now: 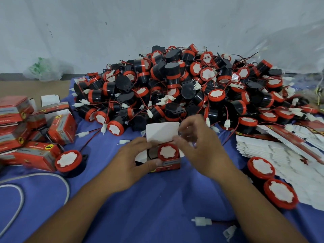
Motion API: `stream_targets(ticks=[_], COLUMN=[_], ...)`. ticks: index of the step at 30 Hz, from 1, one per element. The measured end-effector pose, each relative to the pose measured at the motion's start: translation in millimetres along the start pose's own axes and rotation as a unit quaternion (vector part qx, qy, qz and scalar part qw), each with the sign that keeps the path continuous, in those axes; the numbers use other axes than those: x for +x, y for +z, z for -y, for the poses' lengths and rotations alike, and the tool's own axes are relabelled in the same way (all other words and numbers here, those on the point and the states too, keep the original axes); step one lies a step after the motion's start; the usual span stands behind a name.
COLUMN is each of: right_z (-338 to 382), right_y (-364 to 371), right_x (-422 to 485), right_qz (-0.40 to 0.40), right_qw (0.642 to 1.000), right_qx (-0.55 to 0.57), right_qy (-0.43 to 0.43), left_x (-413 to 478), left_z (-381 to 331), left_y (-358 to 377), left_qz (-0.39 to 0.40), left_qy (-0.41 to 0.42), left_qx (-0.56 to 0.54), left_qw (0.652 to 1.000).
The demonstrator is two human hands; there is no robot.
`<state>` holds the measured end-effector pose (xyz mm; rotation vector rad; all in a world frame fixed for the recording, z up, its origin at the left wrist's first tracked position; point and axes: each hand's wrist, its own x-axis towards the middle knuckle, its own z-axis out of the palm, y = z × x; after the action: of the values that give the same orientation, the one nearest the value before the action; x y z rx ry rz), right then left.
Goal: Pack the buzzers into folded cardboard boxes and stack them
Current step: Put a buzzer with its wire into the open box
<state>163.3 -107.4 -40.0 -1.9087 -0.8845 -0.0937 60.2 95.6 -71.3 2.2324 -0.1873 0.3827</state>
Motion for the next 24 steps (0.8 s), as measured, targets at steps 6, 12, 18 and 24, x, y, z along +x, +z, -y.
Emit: stream_targets(ticks=[6, 12, 18, 24], right_z=[-12, 10, 20, 18], right_y=[0, 0, 24, 32], right_x=[1, 2, -10, -7], right_qz=[0.021, -0.030, 0.026, 0.117], right_qw=[0.974, 0.948, 0.967, 0.940], right_qx=[-0.220, -0.301, -0.173, -0.197], right_qy=[0.042, -0.101, -0.186, -0.251], left_x=[-1, -1, 0, 0], left_z=[-1, 1, 2, 2], left_y=[1, 3, 6, 5], left_qz=[-0.001, 0.008, -0.006, -0.020], left_qy=[0.011, 0.022, 0.038, 0.002], left_qx=[0.004, 0.022, 0.067, 0.068], left_qw=[1.000, 0.999, 0.997, 0.997])
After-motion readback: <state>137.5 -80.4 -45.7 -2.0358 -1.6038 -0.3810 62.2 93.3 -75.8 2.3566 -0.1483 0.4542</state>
